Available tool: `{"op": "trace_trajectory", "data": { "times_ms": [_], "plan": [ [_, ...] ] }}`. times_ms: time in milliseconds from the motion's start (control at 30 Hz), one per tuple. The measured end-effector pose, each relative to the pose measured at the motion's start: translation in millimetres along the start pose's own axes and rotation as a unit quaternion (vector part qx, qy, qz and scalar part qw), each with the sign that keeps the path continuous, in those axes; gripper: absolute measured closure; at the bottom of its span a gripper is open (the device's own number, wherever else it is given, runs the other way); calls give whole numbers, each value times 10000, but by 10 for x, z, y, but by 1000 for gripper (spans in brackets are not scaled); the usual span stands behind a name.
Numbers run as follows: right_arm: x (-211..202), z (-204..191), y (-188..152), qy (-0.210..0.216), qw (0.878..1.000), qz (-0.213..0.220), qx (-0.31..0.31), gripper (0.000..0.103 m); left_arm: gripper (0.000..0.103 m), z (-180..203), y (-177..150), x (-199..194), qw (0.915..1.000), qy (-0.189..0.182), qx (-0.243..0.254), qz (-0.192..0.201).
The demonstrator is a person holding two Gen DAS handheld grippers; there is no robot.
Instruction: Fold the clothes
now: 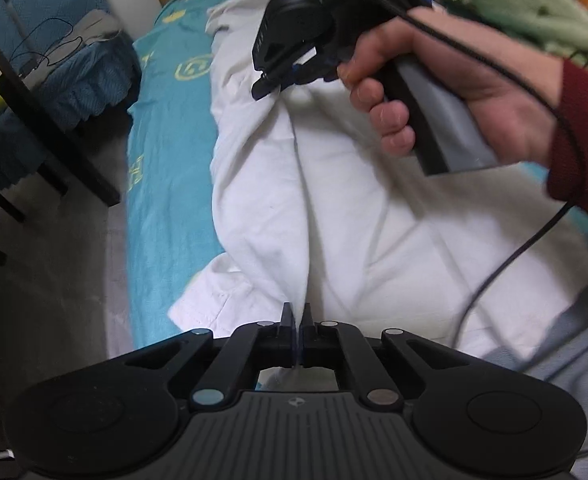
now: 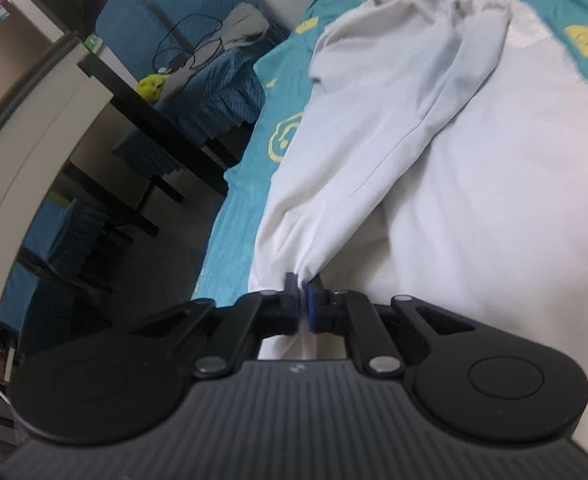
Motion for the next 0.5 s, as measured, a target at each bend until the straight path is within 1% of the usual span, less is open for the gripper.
{"op": "trace_trajectory", "data": {
  "times_ms": [33, 100, 167, 267, 300, 433, 467, 500],
  "plan": [
    [-85, 20, 30, -15, 10000, 46, 2, 97, 102, 53, 18, -69, 9999, -123, -47, 66],
    [-269, 68, 105, -32, 9998, 169, -18, 97, 102, 222, 56, -233, 9985, -485, -213, 152],
    [-428, 134, 173, -156, 9996, 222, -98, 97, 102, 398, 93, -308, 9963, -756, -354, 204],
    [-528, 273, 193, -374, 9990, 197, -175, 97, 102, 697, 78, -159, 9952, -894, -389, 82],
    [-516, 333, 164, -431, 9988, 158, -181, 97, 102, 760, 37, -62, 9953, -878, -411, -32],
    [-383, 564, 11, -610, 9981, -73, -44, 95, 99, 921, -156, 305, 9943, -818, -429, -534],
    [-355, 607, -25, -622, 9980, -122, -3, 94, 98, 920, -152, 308, 9942, -827, -416, -553],
    [-366, 625, -46, -590, 9982, -132, 25, 94, 90, 917, -140, 300, 9941, -839, -405, -558]
  ]
}}
Point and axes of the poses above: each gripper's, at about its wrist camera, not at the fingertips, and x roughly the way its jaws point, z to its right, y to its top, the point moved 7 cm from there along x, roughly the way its jaws point, and after that the axes turned 14 degrees about -x, right-handed, at the moved point
